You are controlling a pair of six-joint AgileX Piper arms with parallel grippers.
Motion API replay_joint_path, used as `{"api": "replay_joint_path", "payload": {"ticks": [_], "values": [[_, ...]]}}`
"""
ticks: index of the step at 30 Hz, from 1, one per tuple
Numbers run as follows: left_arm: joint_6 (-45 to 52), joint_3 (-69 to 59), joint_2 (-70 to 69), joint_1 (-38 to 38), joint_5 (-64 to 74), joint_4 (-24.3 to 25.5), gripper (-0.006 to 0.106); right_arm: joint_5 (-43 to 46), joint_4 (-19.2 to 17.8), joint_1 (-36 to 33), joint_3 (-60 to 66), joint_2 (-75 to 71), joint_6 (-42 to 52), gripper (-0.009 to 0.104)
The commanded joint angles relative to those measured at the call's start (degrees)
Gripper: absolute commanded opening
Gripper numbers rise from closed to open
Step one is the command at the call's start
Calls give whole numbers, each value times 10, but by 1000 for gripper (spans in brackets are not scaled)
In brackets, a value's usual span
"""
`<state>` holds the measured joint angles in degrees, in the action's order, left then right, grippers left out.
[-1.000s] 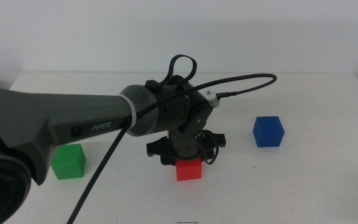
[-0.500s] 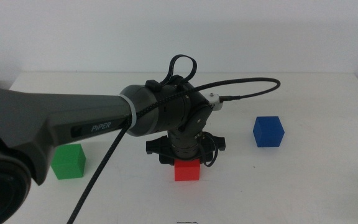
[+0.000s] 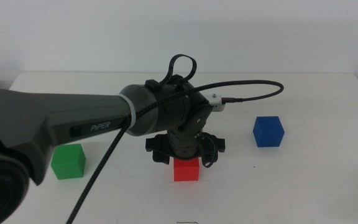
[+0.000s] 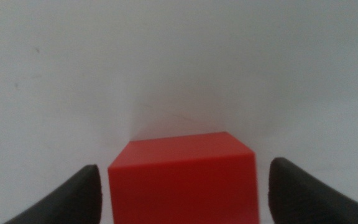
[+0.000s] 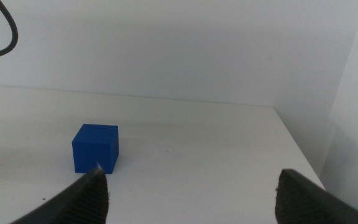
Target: Stack red cubes first, then green, then blue cubes in a specific spot.
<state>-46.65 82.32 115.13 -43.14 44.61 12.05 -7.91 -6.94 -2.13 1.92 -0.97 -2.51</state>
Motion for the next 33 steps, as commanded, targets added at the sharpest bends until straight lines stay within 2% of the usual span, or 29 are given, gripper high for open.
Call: {"api": "replay_joint_path", "payload": {"ticks": [1,4,8,12,18,21,25,28,33], "values": [[14,14,-50,-1,-11,1,94,42,-7,1,-13,-9,7,90],[42,14,-99,0,3,-6,94,42,-7,1,-13,-9,7,90],[54,14,-185,24,50,23,94,42,-7,1,-13,-9,7,90],[109,14,-242,79,142,40,94,42,-7,1,-13,-9,7,90],[215,7,-283,191,278,35,94,42,-7,1,-13,-9,7,90],[269,-19,-296,254,281,6,94,42,-7,1,-13,-9,7,90],[346,-63,-299,338,247,-82,94,42,-7,1,-13,-9,7,90],[382,-101,-298,370,200,-135,94,42,-7,1,-13,-9,7,90],[380,-144,-277,377,129,-147,94,42,-7,1,-13,-9,7,90]]}}
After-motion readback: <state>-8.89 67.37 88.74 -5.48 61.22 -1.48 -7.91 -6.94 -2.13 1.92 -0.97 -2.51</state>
